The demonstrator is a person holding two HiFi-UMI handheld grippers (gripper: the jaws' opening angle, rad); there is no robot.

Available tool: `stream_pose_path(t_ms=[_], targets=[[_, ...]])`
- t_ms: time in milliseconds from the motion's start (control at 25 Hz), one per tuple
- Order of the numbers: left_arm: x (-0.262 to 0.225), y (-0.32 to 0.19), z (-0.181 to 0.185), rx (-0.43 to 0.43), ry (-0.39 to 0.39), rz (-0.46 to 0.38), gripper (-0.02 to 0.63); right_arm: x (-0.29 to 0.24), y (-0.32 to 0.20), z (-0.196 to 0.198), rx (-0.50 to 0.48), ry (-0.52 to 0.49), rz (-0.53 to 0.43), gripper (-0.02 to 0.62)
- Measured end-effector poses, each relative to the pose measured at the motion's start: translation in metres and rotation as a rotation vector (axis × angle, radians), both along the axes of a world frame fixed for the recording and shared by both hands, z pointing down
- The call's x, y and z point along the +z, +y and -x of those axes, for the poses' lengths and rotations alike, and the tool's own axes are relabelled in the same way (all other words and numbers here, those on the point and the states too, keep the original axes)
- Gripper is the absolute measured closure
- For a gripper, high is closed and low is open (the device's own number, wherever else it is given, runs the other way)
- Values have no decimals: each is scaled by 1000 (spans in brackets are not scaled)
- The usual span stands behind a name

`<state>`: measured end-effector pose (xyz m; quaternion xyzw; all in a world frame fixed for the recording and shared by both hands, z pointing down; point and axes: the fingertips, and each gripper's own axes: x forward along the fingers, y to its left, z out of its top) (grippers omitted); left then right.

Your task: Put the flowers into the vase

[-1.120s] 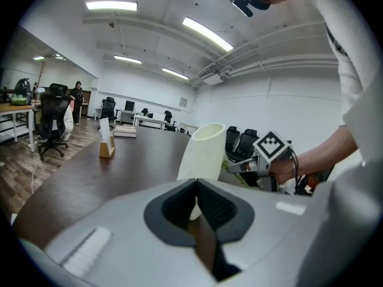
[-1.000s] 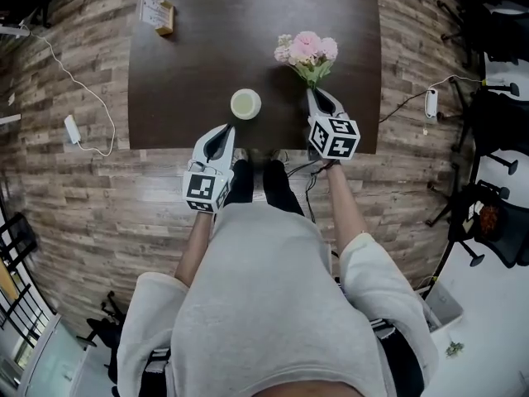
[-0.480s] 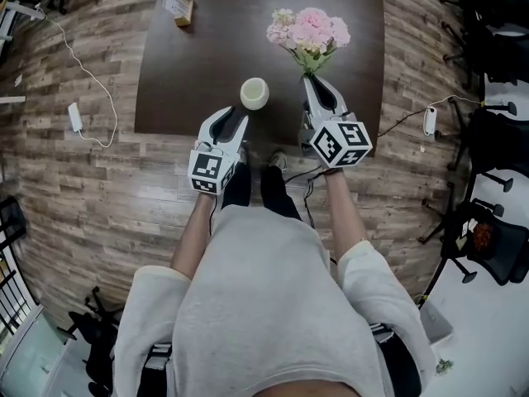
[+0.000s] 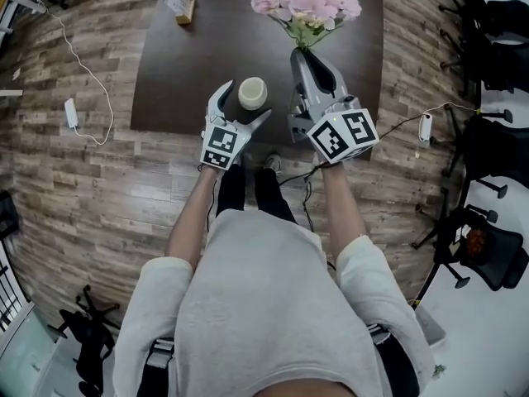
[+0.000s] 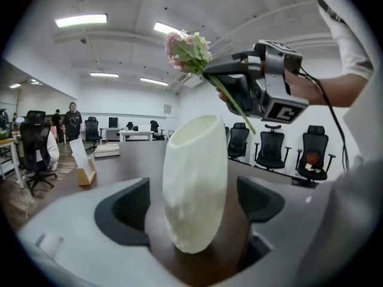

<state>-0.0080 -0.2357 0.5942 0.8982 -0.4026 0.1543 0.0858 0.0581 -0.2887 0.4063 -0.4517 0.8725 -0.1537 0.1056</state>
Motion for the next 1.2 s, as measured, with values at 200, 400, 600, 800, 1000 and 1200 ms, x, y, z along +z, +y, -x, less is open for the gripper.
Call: stream_pose_path(t_ms=[200, 400, 600, 800, 1000, 1200], targets=[[-1, -11, -13, 19, -7, -11, 169, -21, -5, 15, -43, 5, -48, 574], [-1, -14, -9, 8, 1, -24, 219, -30, -7, 37, -70, -8, -77, 574], [-1, -14, -9, 1, -1, -25, 255, -45, -11, 47, -97, -32, -114, 574], [-3, -15, -12, -2, 0, -22, 255, -53, -16, 60, -117, -53, -135, 572], [-1, -12, -10, -4, 7, -27, 255, -43, -15, 74, -136, -42, -137, 569], [0, -10, -10, -4, 20, -40, 255, -23, -13, 79, -150, -16, -125, 568]])
